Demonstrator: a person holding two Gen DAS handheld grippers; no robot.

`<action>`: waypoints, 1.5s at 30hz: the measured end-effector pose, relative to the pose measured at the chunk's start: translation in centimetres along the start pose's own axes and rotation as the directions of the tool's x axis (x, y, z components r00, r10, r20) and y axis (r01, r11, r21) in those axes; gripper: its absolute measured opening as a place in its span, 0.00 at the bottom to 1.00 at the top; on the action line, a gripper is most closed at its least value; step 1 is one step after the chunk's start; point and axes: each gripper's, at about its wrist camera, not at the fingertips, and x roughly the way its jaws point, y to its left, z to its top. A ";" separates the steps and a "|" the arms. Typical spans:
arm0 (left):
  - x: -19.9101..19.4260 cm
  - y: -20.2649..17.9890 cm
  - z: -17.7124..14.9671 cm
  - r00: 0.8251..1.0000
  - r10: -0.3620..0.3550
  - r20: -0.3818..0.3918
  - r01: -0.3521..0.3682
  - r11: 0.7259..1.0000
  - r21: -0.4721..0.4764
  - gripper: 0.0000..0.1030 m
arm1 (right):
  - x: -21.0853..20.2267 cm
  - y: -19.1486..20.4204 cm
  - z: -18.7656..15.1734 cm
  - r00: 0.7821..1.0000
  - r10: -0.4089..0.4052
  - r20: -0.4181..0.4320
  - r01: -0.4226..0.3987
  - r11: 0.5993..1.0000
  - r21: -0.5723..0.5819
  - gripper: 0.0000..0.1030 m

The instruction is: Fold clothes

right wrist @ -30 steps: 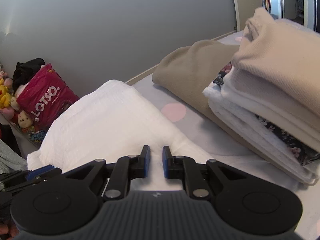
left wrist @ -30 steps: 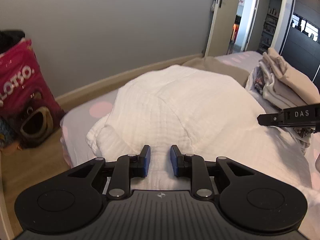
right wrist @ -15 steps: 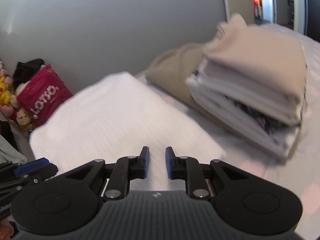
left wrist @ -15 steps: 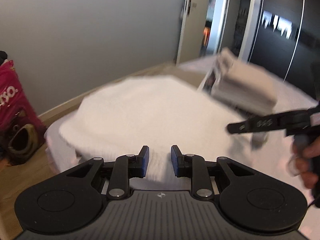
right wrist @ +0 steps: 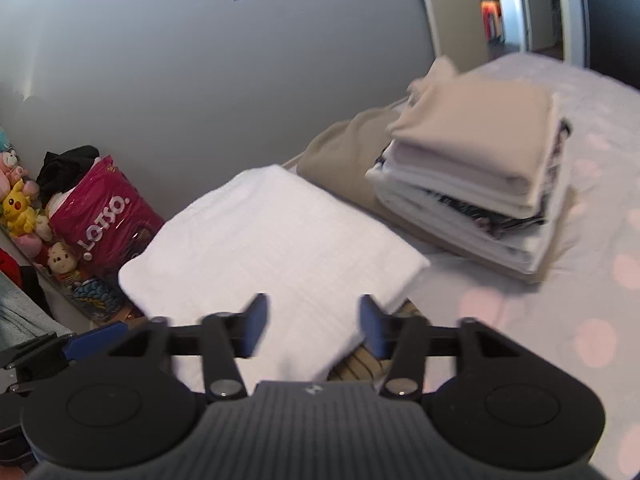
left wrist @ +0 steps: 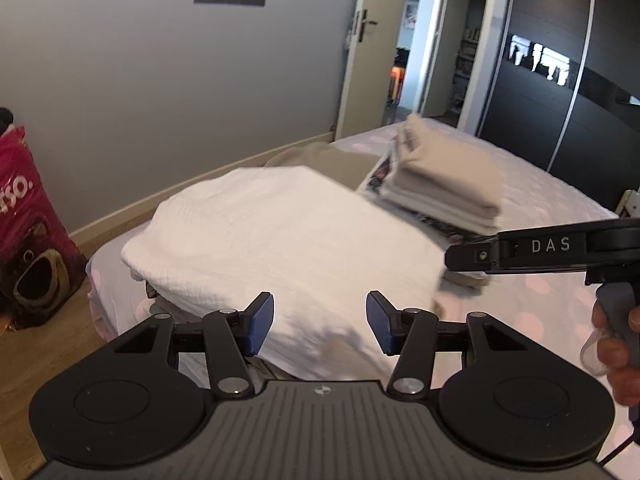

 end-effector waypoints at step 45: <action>-7.7 -4.5 -7.3 0.993 0.114 0.042 -0.119 0.985 0.125 0.75 | -13.8 4.5 -17.4 0.962 -0.177 0.208 0.165 0.984 0.072 0.88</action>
